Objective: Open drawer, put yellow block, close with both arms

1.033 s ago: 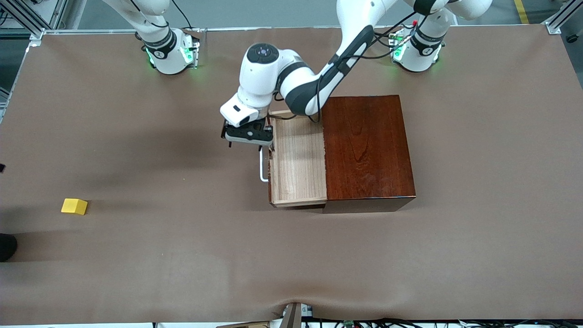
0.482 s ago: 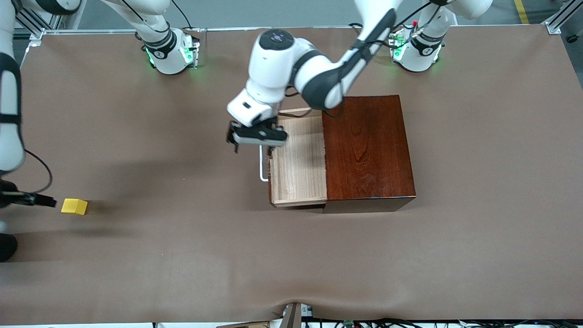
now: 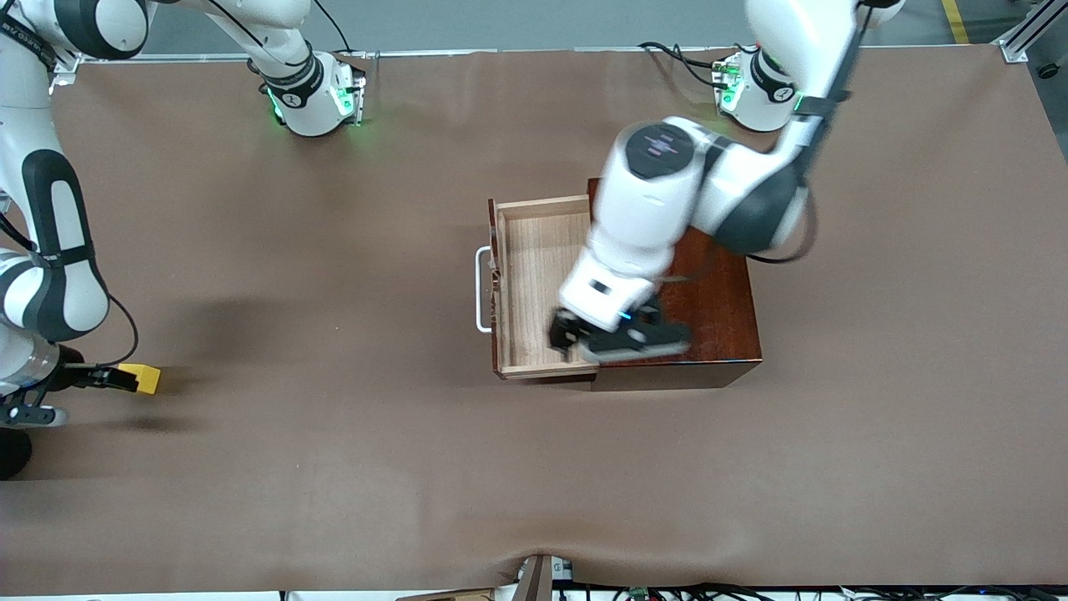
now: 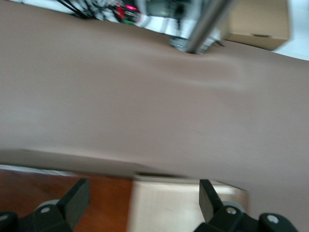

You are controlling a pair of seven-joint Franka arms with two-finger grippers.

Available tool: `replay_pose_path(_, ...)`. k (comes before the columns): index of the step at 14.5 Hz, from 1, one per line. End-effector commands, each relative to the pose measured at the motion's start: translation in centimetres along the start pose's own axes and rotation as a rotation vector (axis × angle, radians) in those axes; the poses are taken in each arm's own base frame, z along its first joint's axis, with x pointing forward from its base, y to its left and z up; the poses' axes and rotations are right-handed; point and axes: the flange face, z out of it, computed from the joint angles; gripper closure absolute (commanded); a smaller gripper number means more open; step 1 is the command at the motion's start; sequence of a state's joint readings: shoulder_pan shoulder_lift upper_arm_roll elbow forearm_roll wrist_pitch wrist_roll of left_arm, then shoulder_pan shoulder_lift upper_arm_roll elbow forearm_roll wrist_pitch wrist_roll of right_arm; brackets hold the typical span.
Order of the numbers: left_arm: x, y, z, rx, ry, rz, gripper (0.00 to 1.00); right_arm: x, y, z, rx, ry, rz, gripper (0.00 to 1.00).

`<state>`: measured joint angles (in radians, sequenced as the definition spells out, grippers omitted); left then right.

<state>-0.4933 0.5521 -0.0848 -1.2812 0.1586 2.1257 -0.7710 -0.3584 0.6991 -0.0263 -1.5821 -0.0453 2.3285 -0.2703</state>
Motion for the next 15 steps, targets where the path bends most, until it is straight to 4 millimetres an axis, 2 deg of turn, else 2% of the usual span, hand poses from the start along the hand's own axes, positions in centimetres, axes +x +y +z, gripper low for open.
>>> replay_pose_path(1,3.1,-5.6,-2.5,0.018,-0.040,0.034,0.00,-1.6,0.3,1.9,0.015,-0.002,-0.022,0.00)
replay_pose_path(3,5.6,-11.2,-4.4,0.014,-0.090,0.051,0.00,-1.9,0.1,3.4,0.018,-0.011,-0.023,0.00)
replay_pose_path(5,6.8,-15.4,-6.8,-0.001,-0.148,0.093,0.00,-2.0,-0.1,4.1,0.033,-0.019,-0.011,0.02)
replay_pose_path(6,7.3,-17.9,-8.6,0.016,-0.172,0.105,0.00,-1.9,-0.1,4.0,0.034,-0.017,-0.013,0.40)
replay_pose_path(7,7.5,-20.0,-10.3,0.028,-0.195,0.127,0.00,-1.8,-0.2,3.9,0.032,-0.015,-0.015,0.70)
replay_pose_path(8,7.5,-22.3,-11.5,0.043,-0.228,0.152,0.00,-1.7,-0.3,3.7,0.032,-0.011,-0.016,0.90)
replay_pose_path(9,7.6,-24.3,-12.6,0.052,-0.254,0.171,0.00,-1.5,-0.5,3.4,0.032,-0.008,-0.017,0.95)
replay_pose_path(10,7.4,-25.4,-13.2,0.057,-0.281,0.197,0.00,-1.2,-0.6,2.9,0.032,-0.003,-0.019,1.00)
replay_pose_path(13,5.9,-26.4,-15.7,0.067,-0.298,0.210,0.00,0.0,-1.8,0.0,0.041,0.026,-0.034,1.00)
replay_pose_path(15,4.5,-28.3,-17.1,0.080,-0.301,0.188,0.00,0.5,-2.3,-4.9,0.040,0.041,-0.041,1.00)
